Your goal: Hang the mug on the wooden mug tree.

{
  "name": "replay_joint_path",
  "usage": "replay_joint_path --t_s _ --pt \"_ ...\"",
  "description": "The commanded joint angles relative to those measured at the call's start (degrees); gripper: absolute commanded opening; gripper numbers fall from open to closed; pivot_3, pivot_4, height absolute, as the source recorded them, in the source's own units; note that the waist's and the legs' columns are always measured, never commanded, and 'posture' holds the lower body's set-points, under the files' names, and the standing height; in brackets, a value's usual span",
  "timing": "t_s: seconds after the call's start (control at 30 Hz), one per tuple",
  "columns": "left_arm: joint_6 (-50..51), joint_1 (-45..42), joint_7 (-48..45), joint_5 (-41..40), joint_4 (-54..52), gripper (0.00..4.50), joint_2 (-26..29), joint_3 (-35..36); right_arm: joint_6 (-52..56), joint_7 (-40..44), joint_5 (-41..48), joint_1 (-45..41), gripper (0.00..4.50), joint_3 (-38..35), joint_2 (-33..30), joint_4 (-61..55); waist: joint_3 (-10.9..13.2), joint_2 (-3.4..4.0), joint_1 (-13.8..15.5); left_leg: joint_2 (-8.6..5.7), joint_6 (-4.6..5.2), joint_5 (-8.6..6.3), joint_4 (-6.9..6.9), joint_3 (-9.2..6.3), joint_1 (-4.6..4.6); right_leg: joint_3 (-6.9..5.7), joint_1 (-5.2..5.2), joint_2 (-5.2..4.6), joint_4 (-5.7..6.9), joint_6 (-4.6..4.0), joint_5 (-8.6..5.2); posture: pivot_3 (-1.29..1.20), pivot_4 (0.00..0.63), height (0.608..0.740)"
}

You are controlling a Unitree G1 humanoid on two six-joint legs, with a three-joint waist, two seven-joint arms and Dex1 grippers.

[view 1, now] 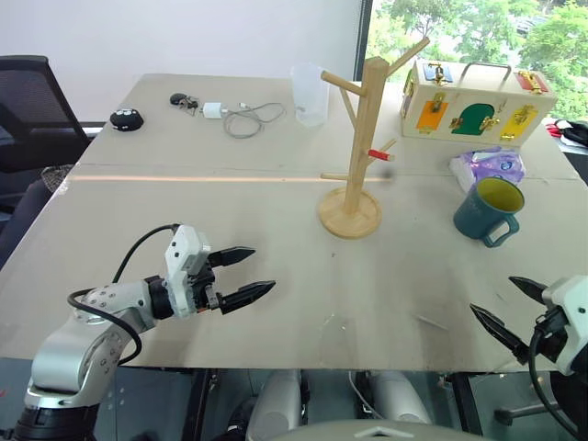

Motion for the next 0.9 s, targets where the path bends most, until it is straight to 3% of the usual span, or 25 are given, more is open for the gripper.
replay_joint_path --t_s 0.03,0.3,0.5,0.9 --pt "-0.2 -2.2 -0.2 -1.3 -0.2 4.50 0.2 1.2 0.0 -2.6 -0.3 -1.7 4.47 1.3 1.1 -2.4 0.0 0.00 0.0 0.00 0.00 0.00 0.00 0.00 0.00 -0.01 0.00 0.00 0.00 0.00 0.00 0.00 0.150 0.740" --pt "0.1 -8.6 -4.1 -4.5 -3.8 4.50 0.3 -2.2 8.3 -22.1 -9.4 -11.9 4.47 9.2 8.3 -4.8 0.0 0.01 0.0 0.00 -0.02 0.02 0.05 -0.02 0.03 -0.11 0.00 -0.02 0.07 0.10 -0.05 0.00 0.150 0.740" --pt "1.4 -13.2 -3.9 -6.4 -7.6 4.50 -0.2 -5.3 12.7 -35.3 -15.5 -21.6 4.47 13.6 17.7 -1.3 0.0 0.02 -0.1 -0.06 -0.28 0.17 0.02 0.01 -0.14 -0.10 -0.15 0.21 0.05 -0.02 0.02 0.00 0.150 0.740" --pt "2.9 -13.3 -6.7 -11.4 -10.3 4.50 1.3 -5.0 11.1 -44.5 -24.6 -30.4 4.47 17.4 25.1 7.2 0.0 0.05 -0.2 -0.02 -0.27 0.17 0.00 0.08 -0.12 0.08 -0.21 0.41 0.09 -0.02 0.02 0.00 0.150 0.740"
